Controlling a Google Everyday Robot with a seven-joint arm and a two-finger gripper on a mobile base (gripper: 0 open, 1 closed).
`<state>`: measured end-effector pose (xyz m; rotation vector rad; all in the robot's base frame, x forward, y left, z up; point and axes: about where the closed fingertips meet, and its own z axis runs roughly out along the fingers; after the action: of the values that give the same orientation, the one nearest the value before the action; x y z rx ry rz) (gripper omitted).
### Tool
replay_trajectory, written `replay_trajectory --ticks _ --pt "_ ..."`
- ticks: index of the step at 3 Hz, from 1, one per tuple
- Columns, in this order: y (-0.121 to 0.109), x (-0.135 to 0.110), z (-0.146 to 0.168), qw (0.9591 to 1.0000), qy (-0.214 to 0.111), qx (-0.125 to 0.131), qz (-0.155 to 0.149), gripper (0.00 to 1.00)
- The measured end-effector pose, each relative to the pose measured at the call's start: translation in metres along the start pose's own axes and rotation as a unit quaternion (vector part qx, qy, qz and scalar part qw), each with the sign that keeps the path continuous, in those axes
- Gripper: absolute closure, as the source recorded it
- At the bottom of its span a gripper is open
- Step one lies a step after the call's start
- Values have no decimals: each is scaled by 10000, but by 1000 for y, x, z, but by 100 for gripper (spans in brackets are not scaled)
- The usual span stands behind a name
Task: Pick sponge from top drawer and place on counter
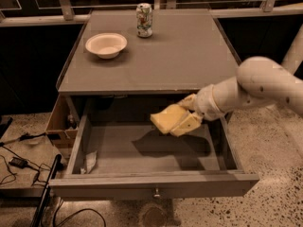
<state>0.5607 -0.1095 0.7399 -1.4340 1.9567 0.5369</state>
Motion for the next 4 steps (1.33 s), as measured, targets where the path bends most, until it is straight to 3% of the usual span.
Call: replay_trajectory --ticks 1,2,3,4 --pt "8 -73 -33 9971 165 -303 -683 100" --pt "19 -86 -38 9950 204 -526 -826 100" --pt "18 -86 -38 9951 207 -523 -817 100" --pt "0 -87 -41 9967 233 -310 -717 100"
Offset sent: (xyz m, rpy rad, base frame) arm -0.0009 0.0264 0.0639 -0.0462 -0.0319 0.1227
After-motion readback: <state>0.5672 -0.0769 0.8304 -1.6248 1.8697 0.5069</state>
